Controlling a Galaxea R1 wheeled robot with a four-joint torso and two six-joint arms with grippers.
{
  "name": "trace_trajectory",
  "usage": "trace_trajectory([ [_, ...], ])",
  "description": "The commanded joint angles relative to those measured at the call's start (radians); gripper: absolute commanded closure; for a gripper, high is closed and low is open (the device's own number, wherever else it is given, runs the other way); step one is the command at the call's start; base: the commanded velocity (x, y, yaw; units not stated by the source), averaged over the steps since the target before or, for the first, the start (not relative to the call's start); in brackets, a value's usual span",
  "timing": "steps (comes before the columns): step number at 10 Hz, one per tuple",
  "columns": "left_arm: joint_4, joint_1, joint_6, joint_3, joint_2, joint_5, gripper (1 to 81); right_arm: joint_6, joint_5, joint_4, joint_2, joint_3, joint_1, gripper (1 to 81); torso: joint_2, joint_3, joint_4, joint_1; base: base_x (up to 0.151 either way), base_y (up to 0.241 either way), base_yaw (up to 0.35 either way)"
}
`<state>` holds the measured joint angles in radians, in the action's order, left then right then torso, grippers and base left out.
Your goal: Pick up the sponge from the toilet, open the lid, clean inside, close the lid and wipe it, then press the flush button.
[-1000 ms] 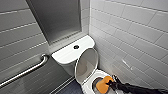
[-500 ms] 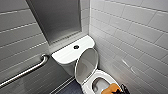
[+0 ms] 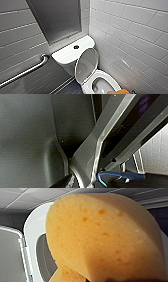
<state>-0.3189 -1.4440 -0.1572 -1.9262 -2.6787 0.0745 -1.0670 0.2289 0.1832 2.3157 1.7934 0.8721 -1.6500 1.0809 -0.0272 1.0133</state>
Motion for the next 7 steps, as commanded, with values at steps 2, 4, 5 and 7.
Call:
trace_trajectory([
  [2,-0.011,-0.009,0.007,0.032,0.012,0.068,1.0,0.001,0.003,-0.01,-0.106,-0.117,0.019,81.1,0.0,0.0,0.0,0.0,0.0,0.0,0.0],
  [4,-0.011,-0.009,0.008,0.032,0.012,0.068,1.0,0.005,0.001,-0.005,-0.099,-0.129,0.051,81.1,0.0,0.0,0.0,0.0,0.0,0.0,0.0],
  [5,-0.012,-0.009,0.008,0.032,0.012,0.068,1.0,0.006,0.0,-0.004,-0.094,-0.138,0.065,81.1,0.0,0.0,0.0,0.0,0.0,0.0,0.0],
  [7,-0.011,-0.003,0.008,0.032,0.014,0.067,1.0,0.007,-0.014,0.028,-0.097,-0.178,0.066,81.1,0.0,0.0,0.0,0.0,0.0,0.0,0.0],
])
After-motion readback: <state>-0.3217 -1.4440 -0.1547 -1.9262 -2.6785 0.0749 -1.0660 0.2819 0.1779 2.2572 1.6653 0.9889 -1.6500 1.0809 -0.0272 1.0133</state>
